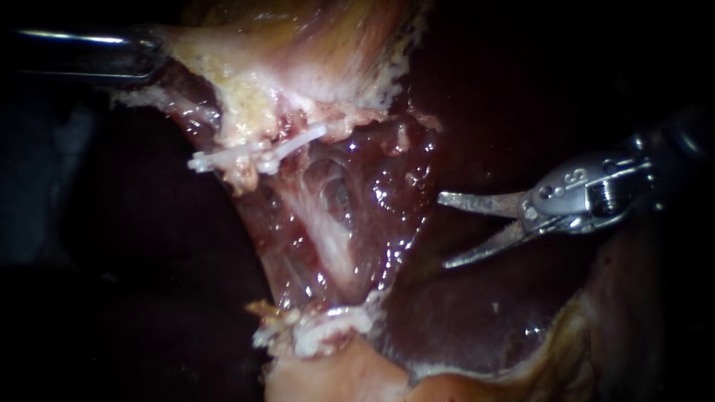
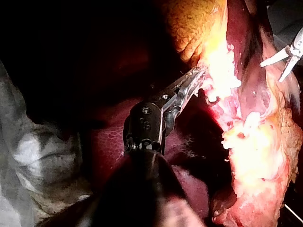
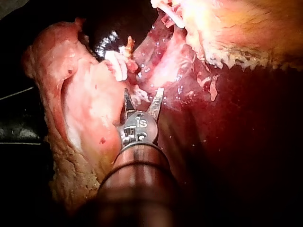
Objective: Go back from the cut right tube
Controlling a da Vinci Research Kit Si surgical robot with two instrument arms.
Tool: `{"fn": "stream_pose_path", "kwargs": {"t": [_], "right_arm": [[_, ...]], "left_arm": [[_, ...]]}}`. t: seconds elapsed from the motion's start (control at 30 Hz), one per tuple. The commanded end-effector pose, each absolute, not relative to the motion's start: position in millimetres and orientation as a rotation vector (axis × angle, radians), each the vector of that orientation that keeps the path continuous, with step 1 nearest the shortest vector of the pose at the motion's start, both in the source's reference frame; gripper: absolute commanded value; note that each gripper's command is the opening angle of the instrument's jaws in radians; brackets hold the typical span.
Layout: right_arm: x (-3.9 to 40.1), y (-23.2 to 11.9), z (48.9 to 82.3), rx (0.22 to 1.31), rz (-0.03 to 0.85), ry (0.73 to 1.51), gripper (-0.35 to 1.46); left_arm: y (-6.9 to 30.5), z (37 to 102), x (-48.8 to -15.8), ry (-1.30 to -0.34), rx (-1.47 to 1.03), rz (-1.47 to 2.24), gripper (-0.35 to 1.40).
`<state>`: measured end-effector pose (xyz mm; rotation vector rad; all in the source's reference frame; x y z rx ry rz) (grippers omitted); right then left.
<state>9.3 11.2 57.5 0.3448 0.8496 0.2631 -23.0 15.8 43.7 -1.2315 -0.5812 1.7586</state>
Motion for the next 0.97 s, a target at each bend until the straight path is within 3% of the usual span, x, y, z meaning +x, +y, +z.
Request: {"fn": "stream_pose_path", "kwargs": {"t": [0.03, 0.57, 0.97], "right_arm": [[9.3, 11.2, 57.5, 0.345, 0.264, 0.849, 1.45], [9.1, 11.2, 57.6, 0.351, 0.261, 0.851, 1.45], [9.0, 11.3, 57.7, 0.351, 0.261, 0.851, 1.45]], "left_arm": [[15.8, 43.9, -23.2, -0.578, -1.231, 1.759, -0.35], [14.0, 49.6, -27.9, -0.581, -1.229, 1.795, -0.35], [13.7, 50.0, -28.5, -0.591, -1.224, 1.798, -0.35]]}}
